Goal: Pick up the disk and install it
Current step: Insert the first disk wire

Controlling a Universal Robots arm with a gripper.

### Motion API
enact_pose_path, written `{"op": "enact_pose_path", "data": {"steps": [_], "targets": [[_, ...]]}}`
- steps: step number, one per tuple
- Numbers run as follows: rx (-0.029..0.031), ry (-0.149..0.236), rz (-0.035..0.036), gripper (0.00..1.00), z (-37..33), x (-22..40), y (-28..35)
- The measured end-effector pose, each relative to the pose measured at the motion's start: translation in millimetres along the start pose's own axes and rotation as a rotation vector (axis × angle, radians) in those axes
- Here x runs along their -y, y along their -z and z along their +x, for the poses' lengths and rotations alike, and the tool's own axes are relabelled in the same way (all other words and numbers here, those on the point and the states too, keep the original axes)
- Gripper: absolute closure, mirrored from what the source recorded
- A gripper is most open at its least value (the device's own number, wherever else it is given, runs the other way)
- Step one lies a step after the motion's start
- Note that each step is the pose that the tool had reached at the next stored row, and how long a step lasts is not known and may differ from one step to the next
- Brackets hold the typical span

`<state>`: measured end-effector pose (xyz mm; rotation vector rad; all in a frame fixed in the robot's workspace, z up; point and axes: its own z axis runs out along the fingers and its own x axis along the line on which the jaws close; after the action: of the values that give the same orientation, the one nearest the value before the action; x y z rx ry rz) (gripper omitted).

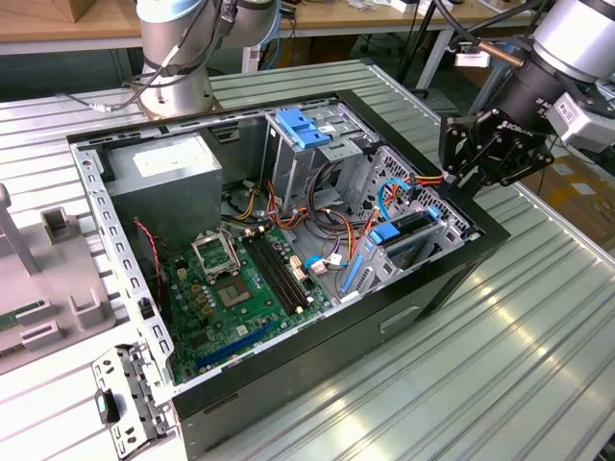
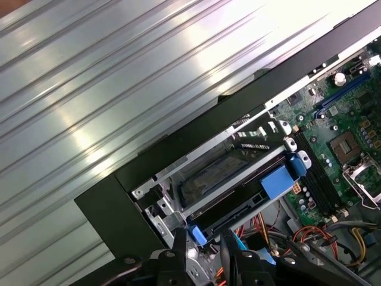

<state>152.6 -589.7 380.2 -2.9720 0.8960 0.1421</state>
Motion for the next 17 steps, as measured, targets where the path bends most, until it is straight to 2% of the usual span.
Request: {"op": "enact_pose_path", "data": {"steps": [7,17], "targets": [[-0.0001,0.002,-0.0004,0.64,9.8,8.7,0.8],[0.0000,0.005,-0.0006,0.64,17.5,19.8,1.2]]}}
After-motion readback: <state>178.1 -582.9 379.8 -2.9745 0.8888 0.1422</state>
